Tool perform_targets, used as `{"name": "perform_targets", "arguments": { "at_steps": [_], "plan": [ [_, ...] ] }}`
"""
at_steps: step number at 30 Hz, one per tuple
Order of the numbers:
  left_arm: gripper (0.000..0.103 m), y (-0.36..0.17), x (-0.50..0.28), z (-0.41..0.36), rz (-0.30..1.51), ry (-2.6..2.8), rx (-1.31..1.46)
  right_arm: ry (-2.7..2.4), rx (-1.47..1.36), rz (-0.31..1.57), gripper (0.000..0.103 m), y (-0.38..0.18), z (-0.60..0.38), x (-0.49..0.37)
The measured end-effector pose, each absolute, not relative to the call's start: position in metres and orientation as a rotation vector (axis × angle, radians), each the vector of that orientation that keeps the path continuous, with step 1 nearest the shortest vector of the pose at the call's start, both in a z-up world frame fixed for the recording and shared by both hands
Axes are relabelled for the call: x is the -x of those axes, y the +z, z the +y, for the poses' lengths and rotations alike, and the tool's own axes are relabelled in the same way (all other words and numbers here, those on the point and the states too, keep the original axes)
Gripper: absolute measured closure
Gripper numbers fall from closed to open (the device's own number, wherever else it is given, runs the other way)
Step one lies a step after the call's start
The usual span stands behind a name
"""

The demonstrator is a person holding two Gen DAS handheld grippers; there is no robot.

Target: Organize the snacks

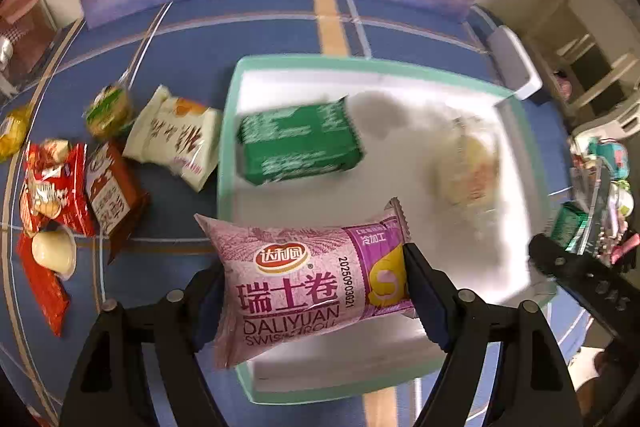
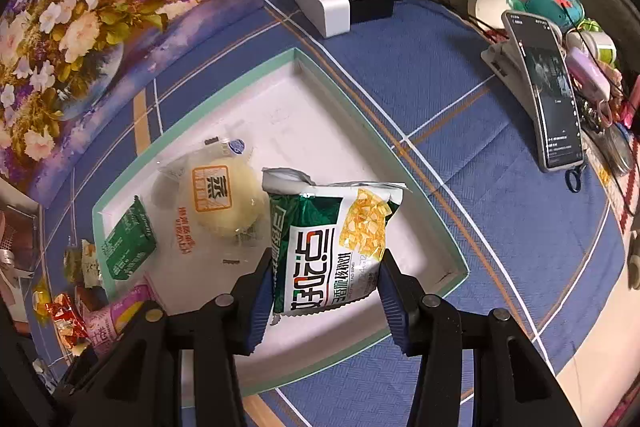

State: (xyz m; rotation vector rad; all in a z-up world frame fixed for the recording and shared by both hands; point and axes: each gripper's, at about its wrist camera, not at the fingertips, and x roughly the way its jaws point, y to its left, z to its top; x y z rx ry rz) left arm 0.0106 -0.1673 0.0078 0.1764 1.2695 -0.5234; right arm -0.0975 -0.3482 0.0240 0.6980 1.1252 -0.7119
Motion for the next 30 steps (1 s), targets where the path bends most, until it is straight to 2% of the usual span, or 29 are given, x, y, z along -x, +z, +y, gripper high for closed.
{"name": "perform_targets", "arguments": {
  "at_steps": [5, 13, 19, 20, 21, 23, 28, 30],
  "plan": [
    [0.022, 0.016, -0.003, -0.174, 1.239, -0.566, -0.18, -0.717, -0.692, 1.128, 0.051, 0.024, -0.349, 0.099],
    [0.011, 0.028, -0.004, -0.171, 1.214, -0.536, -0.171, -0.726, -0.671, 1.121, 0.047, 0.03, -0.349, 0.098],
    [0.011, 0.035, -0.012, -0.158, 1.206, -0.501, -0.124, -0.715, -0.663, 1.123, 0.047, 0.032, -0.347, 0.096],
    [0.011, 0.035, -0.013, -0.156, 1.204, -0.491, -0.118, -0.715, -0.662, 1.124, 0.043, 0.032, -0.347, 0.096],
    [0.01, 0.036, -0.015, -0.153, 1.2, -0.472, -0.111, -0.716, -0.664, 1.125, 0.031, 0.032, -0.347, 0.095],
    [0.004, 0.037, -0.02, -0.146, 1.182, -0.416, -0.11, -0.719, -0.662, 1.128, 0.021, 0.031, -0.347, 0.095],
    [0.002, 0.035, -0.03, -0.127, 1.124, -0.277, -0.161, -0.71, -0.633, 1.141, 0.013, 0.03, -0.343, 0.09],
    [0.002, 0.035, -0.033, -0.119, 1.101, -0.242, -0.168, -0.703, -0.618, 1.143, 0.004, 0.03, -0.339, 0.088]
  ]
}}
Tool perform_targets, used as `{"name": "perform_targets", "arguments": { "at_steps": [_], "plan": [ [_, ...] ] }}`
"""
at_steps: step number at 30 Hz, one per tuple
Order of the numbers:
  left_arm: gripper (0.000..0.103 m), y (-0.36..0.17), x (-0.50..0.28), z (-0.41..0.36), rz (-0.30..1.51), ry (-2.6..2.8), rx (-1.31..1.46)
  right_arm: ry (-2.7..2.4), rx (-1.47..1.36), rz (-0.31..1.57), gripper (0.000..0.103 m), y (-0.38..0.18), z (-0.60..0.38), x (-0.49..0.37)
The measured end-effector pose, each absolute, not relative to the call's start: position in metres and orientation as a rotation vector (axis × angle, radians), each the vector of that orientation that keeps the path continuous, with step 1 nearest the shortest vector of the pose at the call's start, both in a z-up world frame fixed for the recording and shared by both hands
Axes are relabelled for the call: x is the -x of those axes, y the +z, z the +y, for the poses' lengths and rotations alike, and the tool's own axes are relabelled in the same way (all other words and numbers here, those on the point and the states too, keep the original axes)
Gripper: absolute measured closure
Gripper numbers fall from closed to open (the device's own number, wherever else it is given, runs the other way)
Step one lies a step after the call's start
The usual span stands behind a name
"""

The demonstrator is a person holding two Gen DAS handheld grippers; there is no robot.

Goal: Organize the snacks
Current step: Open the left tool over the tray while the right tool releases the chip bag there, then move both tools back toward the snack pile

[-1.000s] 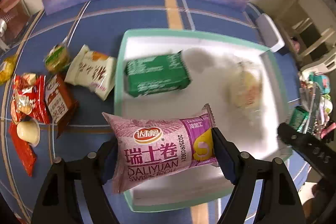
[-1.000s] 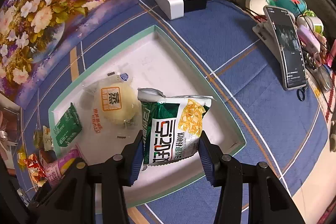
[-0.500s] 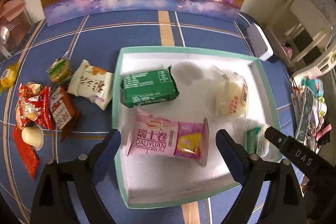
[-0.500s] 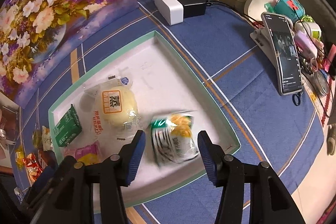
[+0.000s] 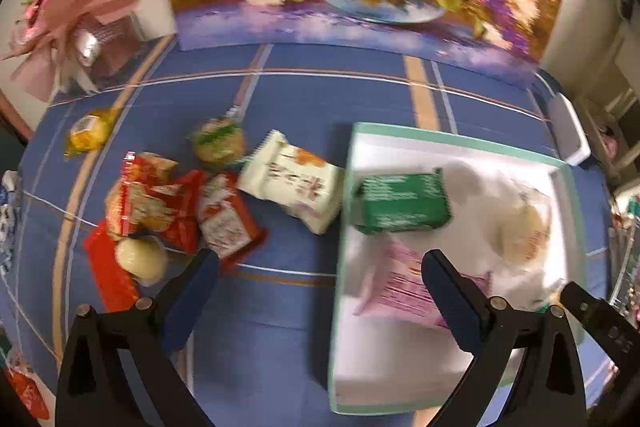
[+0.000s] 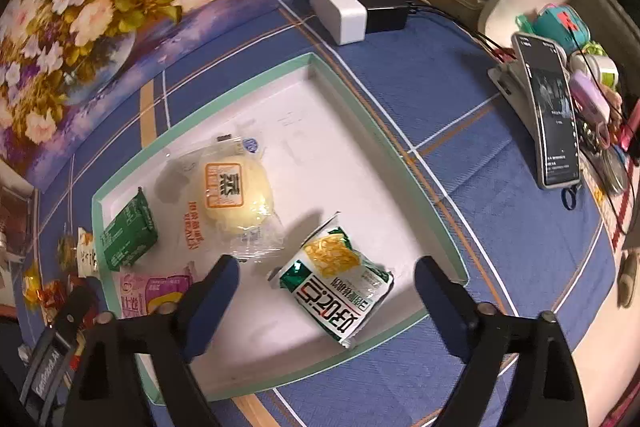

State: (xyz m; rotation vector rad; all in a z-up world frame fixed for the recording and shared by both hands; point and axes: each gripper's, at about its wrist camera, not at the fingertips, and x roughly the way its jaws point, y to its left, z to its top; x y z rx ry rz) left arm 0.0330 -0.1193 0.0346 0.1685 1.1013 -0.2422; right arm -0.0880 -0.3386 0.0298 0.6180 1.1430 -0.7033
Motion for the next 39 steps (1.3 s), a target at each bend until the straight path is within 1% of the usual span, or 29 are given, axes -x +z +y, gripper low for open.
{"name": "perform_targets", "arguments": {
  "at_steps": [3, 18, 24, 30, 39],
  "plan": [
    [0.002, 0.036, -0.037, -0.11, 1.076, -0.204, -0.17, -0.684, -0.601, 1.13, 0.0, 0.033, -0.333, 0.084],
    [0.002, 0.058, -0.043, -0.068, 0.999, -0.144, -0.169, -0.511, -0.543, 1.035, 0.0, 0.055, -0.279, 0.054],
    [0.002, 0.068, -0.049, -0.035, 1.0, -0.103, -0.145, -0.414, -0.54, 1.016, 0.0, 0.063, -0.246, 0.039],
    [0.002, 0.081, -0.055, 0.003, 0.968, -0.008, -0.203, -0.328, -0.502, 0.998, 0.0, 0.071, -0.21, 0.022],
    [0.002, 0.098, -0.062, 0.068, 0.944, 0.102, -0.168, -0.233, -0.432, 1.021, 0.0, 0.071, -0.158, -0.003]
  ]
}}
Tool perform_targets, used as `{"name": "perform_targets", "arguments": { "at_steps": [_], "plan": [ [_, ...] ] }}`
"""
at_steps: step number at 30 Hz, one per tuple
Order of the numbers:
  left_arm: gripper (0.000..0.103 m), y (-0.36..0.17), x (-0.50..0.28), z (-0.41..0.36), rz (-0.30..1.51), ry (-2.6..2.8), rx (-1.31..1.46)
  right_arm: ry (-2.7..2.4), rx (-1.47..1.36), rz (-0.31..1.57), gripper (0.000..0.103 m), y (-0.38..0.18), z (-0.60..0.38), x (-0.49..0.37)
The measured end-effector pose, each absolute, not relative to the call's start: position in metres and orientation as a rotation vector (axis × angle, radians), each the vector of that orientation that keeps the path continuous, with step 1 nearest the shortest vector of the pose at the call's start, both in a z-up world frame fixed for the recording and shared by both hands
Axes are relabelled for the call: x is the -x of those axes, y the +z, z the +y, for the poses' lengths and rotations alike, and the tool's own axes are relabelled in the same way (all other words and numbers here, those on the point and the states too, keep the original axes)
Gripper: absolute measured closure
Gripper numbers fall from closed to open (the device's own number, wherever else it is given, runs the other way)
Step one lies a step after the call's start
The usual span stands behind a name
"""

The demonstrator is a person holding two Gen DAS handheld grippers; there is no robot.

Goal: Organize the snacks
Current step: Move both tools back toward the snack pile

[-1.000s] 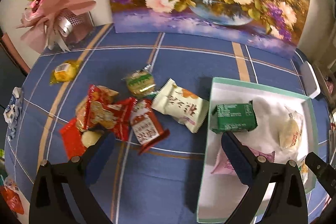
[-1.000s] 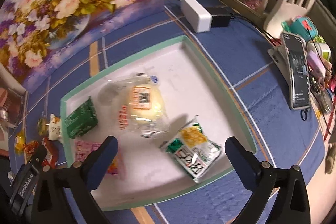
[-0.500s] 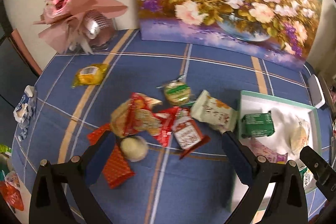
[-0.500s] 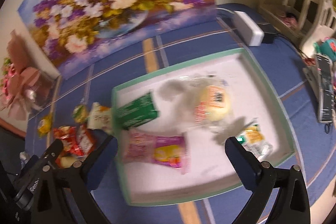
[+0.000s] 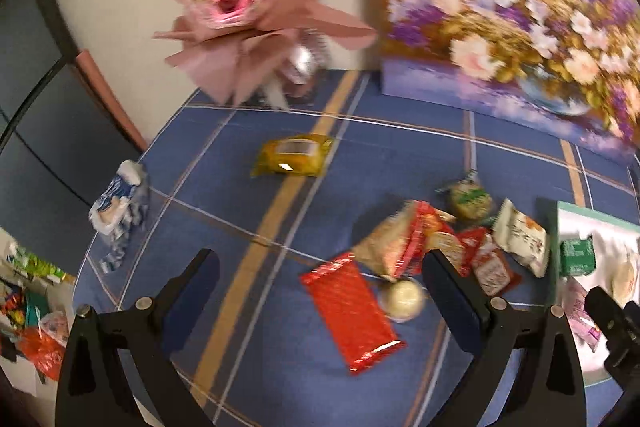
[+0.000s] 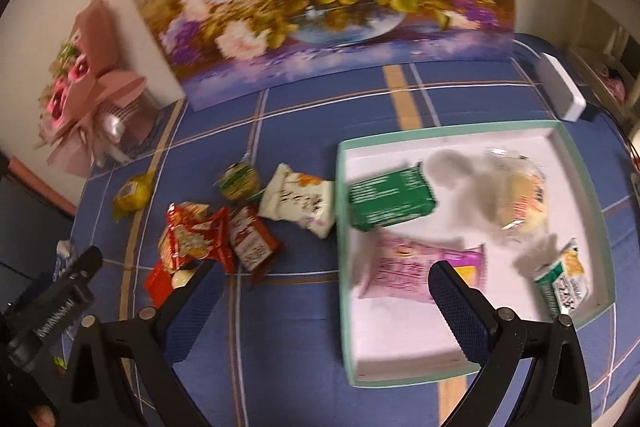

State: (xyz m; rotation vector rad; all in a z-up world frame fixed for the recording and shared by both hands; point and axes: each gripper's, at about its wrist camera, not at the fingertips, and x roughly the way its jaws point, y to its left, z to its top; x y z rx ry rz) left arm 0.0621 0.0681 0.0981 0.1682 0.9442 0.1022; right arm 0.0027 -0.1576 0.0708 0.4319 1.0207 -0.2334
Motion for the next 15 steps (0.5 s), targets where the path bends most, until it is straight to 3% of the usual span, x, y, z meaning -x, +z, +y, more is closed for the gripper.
{"name": "perform_targets", "arguments": {
  "at_steps": [8, 15],
  "plan": [
    [0.002, 0.094, -0.068, 0.112, 0.985, 0.106, -0.048, -0.161, -0.396, 1.057, 0.0, 0.064, -0.118, -0.027],
    [0.002, 0.059, -0.08, 0.126, 1.09, 0.097, 0.062, -0.142, -0.344, 1.119, 0.0, 0.037, -0.101, -0.043]
  ]
}}
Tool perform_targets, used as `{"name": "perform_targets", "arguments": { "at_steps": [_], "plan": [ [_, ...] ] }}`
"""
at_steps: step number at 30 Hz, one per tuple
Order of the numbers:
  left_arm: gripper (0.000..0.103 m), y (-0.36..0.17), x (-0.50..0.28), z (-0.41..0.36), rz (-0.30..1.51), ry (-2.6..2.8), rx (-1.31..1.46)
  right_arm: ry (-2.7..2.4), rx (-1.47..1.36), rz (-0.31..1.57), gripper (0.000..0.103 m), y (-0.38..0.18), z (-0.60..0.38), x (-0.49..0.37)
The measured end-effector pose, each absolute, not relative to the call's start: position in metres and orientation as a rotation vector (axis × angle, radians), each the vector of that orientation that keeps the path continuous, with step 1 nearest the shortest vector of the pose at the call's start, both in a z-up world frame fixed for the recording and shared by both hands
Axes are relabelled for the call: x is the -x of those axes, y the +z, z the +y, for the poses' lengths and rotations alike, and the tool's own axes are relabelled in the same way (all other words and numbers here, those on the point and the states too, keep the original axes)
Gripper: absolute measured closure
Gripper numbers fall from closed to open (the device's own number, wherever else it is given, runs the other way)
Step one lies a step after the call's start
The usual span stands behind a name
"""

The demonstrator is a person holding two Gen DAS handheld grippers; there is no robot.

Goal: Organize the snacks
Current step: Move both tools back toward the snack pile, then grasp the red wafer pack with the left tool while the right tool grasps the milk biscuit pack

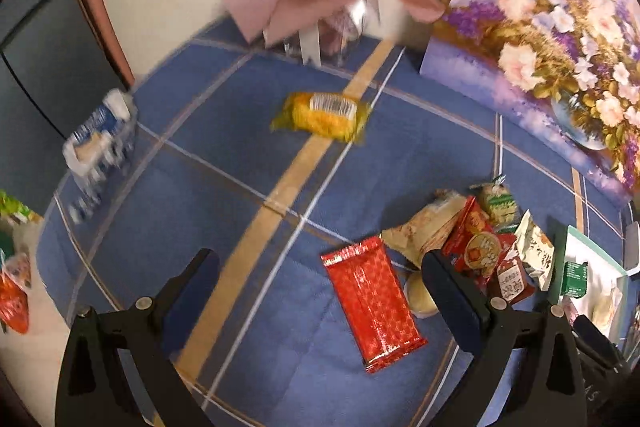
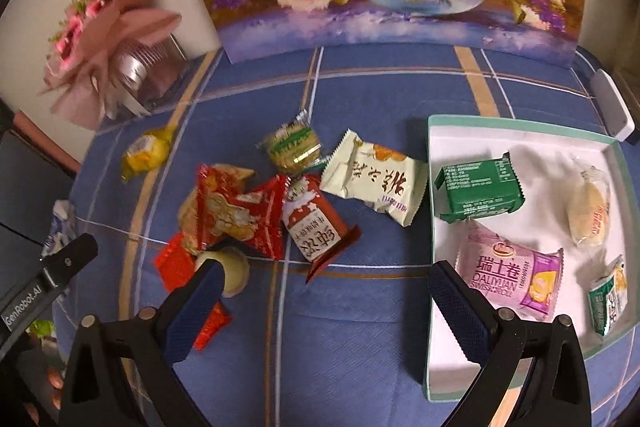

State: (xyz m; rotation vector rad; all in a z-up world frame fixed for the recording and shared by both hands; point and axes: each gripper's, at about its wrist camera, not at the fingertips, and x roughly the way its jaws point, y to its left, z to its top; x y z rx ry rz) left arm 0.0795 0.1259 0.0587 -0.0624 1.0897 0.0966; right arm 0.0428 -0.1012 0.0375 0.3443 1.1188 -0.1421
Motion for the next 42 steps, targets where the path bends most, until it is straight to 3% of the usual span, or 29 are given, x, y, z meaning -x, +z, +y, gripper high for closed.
{"name": "perform_targets", "arguments": {
  "at_steps": [10, 12, 17, 20, 29, 32, 34, 35, 37, 42],
  "plan": [
    [0.003, -0.009, -0.094, 0.113, 1.273, 0.072, 0.18, -0.133, -0.251, 1.175, 0.002, 0.003, -0.099, -0.06],
    [0.003, -0.016, -0.095, 0.114, 1.294, 0.075, 0.208, -0.128, -0.236, 1.182, 0.01, -0.002, -0.098, -0.065],
    [0.005, -0.031, -0.097, 0.114, 1.332, 0.082, 0.227, -0.108, -0.213, 1.196, 0.017, -0.012, -0.092, -0.078],
    [0.012, -0.038, -0.098, 0.114, 1.351, 0.083, 0.234, -0.11, -0.185, 1.211, 0.023, -0.019, -0.088, -0.085],
    [0.014, -0.049, -0.105, 0.101, 1.363, 0.097, 0.18, -0.079, -0.181, 1.213, 0.024, -0.031, -0.083, -0.102],
    [0.02, -0.048, -0.107, 0.092, 1.359, 0.092, 0.16, -0.07, -0.182, 1.208, 0.026, -0.032, -0.082, -0.105],
    [0.028, -0.045, -0.111, 0.085, 1.353, 0.083, 0.143, -0.054, -0.183, 1.208, 0.034, -0.031, -0.081, -0.105],
    [0.03, -0.044, -0.112, 0.082, 1.351, 0.078, 0.137, -0.056, -0.173, 1.211, 0.043, -0.031, -0.08, -0.105],
    [0.037, -0.043, -0.113, 0.077, 1.346, 0.068, 0.126, -0.071, -0.136, 1.216, 0.044, -0.032, -0.078, -0.105],
    [0.04, -0.043, -0.116, 0.071, 1.341, 0.064, 0.126, -0.076, -0.098, 1.21, 0.047, -0.034, -0.071, -0.101]
  ]
}}
